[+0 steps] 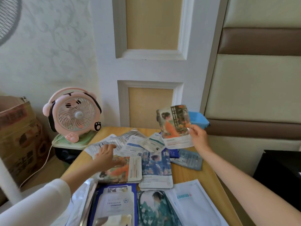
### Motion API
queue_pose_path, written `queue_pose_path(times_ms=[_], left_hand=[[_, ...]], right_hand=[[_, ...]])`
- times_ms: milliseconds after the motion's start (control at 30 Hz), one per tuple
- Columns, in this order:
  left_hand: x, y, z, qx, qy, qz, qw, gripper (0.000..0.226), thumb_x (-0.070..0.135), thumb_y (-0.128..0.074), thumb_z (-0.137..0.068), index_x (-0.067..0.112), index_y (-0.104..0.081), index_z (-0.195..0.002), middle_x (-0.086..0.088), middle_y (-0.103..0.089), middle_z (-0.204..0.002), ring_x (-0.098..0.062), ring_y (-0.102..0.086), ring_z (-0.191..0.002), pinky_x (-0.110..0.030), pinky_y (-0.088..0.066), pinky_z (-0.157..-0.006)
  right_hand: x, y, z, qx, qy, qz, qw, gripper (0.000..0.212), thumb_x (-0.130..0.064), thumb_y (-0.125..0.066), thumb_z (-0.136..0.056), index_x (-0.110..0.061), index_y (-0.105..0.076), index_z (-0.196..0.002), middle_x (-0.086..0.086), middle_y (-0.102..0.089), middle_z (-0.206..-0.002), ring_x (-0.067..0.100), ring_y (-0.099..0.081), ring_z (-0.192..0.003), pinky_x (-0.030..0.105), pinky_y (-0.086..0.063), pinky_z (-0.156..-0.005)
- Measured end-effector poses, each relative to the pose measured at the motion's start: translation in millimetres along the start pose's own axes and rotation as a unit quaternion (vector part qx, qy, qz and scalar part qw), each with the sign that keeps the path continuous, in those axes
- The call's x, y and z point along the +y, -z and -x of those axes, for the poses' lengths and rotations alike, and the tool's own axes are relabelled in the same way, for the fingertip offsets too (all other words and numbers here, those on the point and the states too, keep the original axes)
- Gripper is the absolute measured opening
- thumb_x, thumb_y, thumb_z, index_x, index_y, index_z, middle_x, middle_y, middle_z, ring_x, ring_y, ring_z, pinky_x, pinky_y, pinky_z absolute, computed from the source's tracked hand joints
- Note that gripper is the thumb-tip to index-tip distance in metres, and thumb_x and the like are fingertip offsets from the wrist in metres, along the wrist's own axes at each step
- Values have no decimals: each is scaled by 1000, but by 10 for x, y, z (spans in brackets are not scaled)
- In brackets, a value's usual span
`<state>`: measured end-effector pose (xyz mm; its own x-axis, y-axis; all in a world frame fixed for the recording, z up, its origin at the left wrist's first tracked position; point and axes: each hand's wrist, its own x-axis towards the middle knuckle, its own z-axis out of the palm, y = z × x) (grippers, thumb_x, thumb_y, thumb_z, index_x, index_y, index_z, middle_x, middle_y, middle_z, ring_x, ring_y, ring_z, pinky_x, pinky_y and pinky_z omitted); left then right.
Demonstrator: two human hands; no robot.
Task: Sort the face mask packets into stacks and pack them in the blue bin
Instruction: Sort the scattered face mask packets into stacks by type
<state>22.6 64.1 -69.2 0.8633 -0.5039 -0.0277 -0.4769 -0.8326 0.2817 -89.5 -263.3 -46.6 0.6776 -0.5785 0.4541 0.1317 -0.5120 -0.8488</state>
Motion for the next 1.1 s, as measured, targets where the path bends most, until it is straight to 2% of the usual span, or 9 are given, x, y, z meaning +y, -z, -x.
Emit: queue_pose_path(times_ms=[67, 133, 233, 367, 500, 667, 800, 1000, 1100], left_hand=[[179, 54, 13, 14, -74, 127, 989, 132, 97, -36, -41, 11, -27, -141, -9, -32, -144, -22, -32, -133, -34, -28, -109], [357, 140, 48, 32, -118, 299, 946, 132, 97, -39, -42, 12, -26, -142, -3, -37, -142, -14, -36, -130, -30, -31, -108], [631, 377, 137, 5, -148, 428, 892, 96, 72, -58, -65, 13, -35, -137, 2, -53, -126, -13, -54, -117, -27, -46, -94], [798, 542, 149, 18, -133, 402, 906, 16, 17, -73, -77, 14, -64, -89, 5, -69, -71, -6, -65, -60, -14, -49, -54], [460, 506, 61, 57, -35, 461, 885, 7, 3, -67, -81, 7, -62, -83, -9, -64, -73, -18, -59, -59, -21, -50, -52], [-132, 230, 26, 6, 108, 460, 881, 6, -3, -65, -80, -3, -60, -82, -14, -61, -68, -21, -57, -52, -26, -50, -51], [-268, 47, 69, 50, 161, 378, 910, 8, -2, -69, -78, -3, -62, -81, -14, -64, -66, -14, -58, -44, -19, -45, -42], [-350, -75, 45, 16, 169, 93, 981, 69, 34, -79, -70, 4, -46, -122, -12, -59, -113, -24, -58, -99, -28, -47, -79], [-287, -104, -17, -5, 182, 97, 978, 92, 29, -78, -73, -1, -22, -140, -16, -48, -132, -29, -51, -117, -33, -44, -96]], right_hand=[[-141, -39, 80, -61, -7, -24, 998, 13, -7, -50, -94, -10, -62, -90, 2, -61, -84, 7, -53, -76, 8, -39, -63], [-255, -85, 142, -130, -16, -28, 991, 13, -10, -52, -94, -13, -64, -90, -1, -62, -86, 6, -55, -78, 12, -41, -69], [-422, -178, 225, -226, -20, -17, 974, 17, -11, -54, -93, -19, -63, -82, -1, -63, -82, 10, -57, -78, 19, -43, -70], [-530, -331, 295, -250, -3, 2, 968, 12, -14, -56, -93, -20, -65, -86, -1, -66, -83, 6, -59, -75, 15, -47, -66], [-149, -206, 137, -197, -30, 94, 975, 16, -21, -57, -92, -23, -60, -107, 7, -68, -97, 17, -64, -86, 36, -53, -80], [571, 101, 180, -254, -96, 302, 914, 69, -40, -69, -81, -23, -39, -140, 3, -44, -144, 22, -43, -131, 39, -37, -107], [835, 151, 360, -324, -106, 339, 877, 86, -49, -70, -77, -24, -27, -147, 2, -24, -155, 21, -22, -143, 35, -21, -116], [915, 156, 461, -271, -34, 404, 873, 55, -42, -56, -90, -26, -41, -141, 0, -40, -148, 19, -37, -135, 30, -31, -108], [884, 198, 497, -278, 39, 463, 841, 40, -27, -40, -100, -26, -43, -139, -1, -42, -146, 18, -40, -133, 30, -33, -107]])
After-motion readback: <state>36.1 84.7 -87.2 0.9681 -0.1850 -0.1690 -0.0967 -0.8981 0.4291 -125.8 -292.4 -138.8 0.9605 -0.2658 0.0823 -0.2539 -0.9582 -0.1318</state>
